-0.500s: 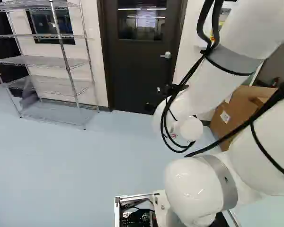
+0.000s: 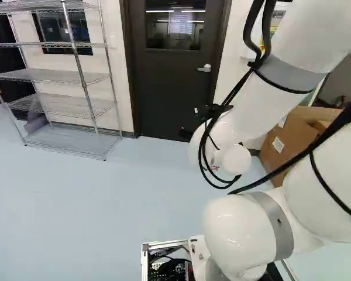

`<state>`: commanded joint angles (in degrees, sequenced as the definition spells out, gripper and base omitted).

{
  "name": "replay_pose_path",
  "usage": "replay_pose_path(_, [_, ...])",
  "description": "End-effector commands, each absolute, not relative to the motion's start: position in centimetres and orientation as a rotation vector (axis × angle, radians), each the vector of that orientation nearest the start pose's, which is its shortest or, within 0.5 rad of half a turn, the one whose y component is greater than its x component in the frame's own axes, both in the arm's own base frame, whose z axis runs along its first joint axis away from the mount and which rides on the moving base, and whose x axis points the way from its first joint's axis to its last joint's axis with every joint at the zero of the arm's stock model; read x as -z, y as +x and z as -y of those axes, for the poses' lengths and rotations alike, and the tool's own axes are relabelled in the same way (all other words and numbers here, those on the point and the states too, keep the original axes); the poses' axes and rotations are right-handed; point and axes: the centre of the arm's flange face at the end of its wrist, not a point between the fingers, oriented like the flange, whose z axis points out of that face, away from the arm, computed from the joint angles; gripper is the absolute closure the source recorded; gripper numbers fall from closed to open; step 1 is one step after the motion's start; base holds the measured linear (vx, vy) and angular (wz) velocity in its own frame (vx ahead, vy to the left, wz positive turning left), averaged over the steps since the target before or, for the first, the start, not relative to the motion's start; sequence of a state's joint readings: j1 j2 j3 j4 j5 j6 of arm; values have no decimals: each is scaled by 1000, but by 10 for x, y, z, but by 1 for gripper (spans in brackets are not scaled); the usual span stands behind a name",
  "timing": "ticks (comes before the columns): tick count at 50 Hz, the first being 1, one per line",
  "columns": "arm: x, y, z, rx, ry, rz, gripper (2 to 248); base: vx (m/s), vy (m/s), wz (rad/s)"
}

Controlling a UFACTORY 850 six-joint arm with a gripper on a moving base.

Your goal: Open the door and move inside

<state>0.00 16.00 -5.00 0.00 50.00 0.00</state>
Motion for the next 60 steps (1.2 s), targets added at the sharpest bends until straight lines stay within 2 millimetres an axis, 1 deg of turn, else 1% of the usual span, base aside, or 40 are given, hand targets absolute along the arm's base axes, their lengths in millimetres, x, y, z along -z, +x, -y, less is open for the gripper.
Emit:
replay_pose_path(36, [-366, 270, 0, 1824, -2558, 0, 3, 10, 1, 0])
replay_pose_path(60, [-366, 270, 0, 1824, -2558, 0, 3, 158, 3, -12])
